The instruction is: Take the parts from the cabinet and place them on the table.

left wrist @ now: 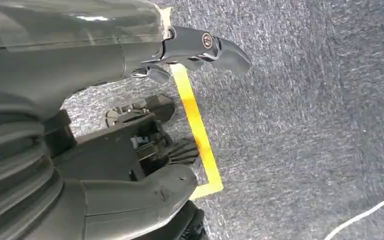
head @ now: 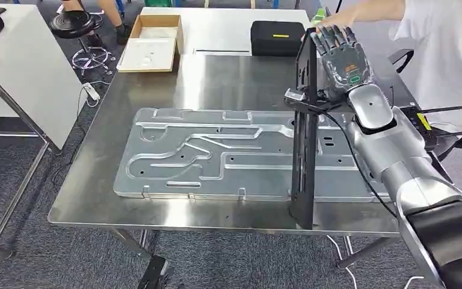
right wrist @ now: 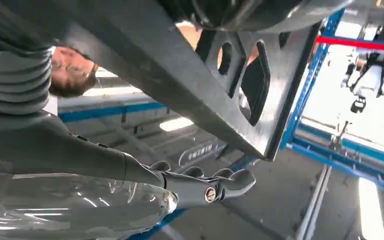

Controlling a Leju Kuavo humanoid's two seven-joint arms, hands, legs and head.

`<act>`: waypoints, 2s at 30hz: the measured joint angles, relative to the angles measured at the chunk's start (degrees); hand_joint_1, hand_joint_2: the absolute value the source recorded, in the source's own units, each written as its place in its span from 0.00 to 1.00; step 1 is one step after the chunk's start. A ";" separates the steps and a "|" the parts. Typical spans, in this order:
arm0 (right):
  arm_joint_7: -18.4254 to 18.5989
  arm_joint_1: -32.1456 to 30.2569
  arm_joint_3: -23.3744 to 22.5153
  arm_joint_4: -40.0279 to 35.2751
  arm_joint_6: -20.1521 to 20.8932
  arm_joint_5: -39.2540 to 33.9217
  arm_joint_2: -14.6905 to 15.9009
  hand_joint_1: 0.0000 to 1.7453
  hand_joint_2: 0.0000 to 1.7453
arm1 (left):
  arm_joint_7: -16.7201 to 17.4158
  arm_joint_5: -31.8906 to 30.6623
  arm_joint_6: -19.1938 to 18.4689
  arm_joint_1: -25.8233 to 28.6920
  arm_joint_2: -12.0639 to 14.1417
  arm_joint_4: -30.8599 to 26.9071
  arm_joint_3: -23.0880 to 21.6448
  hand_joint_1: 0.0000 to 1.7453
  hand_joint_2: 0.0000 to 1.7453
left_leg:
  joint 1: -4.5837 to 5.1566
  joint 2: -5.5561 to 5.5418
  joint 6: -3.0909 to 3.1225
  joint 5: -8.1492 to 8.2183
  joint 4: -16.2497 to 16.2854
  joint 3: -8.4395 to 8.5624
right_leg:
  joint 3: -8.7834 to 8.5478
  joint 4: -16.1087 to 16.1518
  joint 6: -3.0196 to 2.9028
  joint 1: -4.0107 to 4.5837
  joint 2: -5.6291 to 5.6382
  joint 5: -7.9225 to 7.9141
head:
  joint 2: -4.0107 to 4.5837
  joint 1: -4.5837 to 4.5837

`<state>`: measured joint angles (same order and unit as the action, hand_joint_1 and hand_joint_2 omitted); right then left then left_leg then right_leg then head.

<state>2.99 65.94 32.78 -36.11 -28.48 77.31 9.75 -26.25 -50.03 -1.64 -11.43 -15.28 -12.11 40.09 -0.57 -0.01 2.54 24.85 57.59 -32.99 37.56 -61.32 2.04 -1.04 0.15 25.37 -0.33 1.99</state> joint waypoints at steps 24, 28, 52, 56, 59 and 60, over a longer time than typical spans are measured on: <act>-0.50 -0.78 -3.10 -2.97 -0.70 0.92 0.02 0.00 0.00 | 0.02 0.02 0.00 -0.26 -0.66 0.00 -0.02 0.00 1.00 | -0.47 0.18 -2.89 -0.28 1.13 -1.69 | -3.38 3.04 -2.19 0.19 -0.64 -0.49 | 0.00 -0.09; -0.24 -0.74 -3.67 -3.04 -0.70 1.11 0.04 0.00 0.00 | 0.18 0.02 0.00 -0.30 -0.70 0.00 -0.02 0.00 0.00 | 0.13 -0.05 -1.52 -0.33 1.07 -1.71 | -3.10 3.12 -0.81 0.34 -0.69 -0.64 | 0.00 -0.07; -1.00 -1.33 -5.94 -3.71 -0.70 1.99 0.28 0.00 0.00 | 1.73 -0.35 1.75 -0.68 -0.81 0.00 0.00 0.00 0.00 | -0.11 -0.33 -2.76 4.81 13.49 -6.77 | -2.33 3.85 -2.91 0.23 0.03 -2.06 | 0.00 -0.13; -1.00 -1.35 -6.16 -3.89 -0.70 2.12 0.72 0.00 0.00 | 1.70 -0.39 1.84 -0.86 -0.81 0.00 0.00 0.00 0.00 | 0.17 -0.31 -1.73 0.59 0.52 -0.28 | -2.01 3.20 -1.83 0.64 0.20 -1.88 | 0.00 0.02; -1.03 -1.53 -6.27 -4.09 -0.79 2.25 0.85 0.00 0.00 | 1.73 -0.46 1.86 -0.78 -0.81 0.00 0.00 0.00 0.00 | 0.40 -0.33 -0.72 0.19 0.27 -0.42 | -1.98 3.49 -0.66 0.41 0.20 -2.24 | 0.00 -0.07; -1.03 -1.73 -6.38 -4.24 -0.85 2.27 0.96 0.00 0.00 | 1.73 -0.46 1.88 -0.79 -0.87 0.00 0.00 0.00 0.00 | 0.03 -0.18 -0.23 -0.30 -0.21 -0.22 | -1.77 2.98 -0.45 0.16 0.17 -1.84 | 0.00 -0.07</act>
<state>1.97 64.21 26.40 -40.35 -29.33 79.58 10.71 -24.52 -50.49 0.24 -12.22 -16.15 -12.11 40.09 -0.54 -0.19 2.31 24.55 57.39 -33.21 35.79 -58.34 1.59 -0.87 0.32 23.53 -0.33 1.92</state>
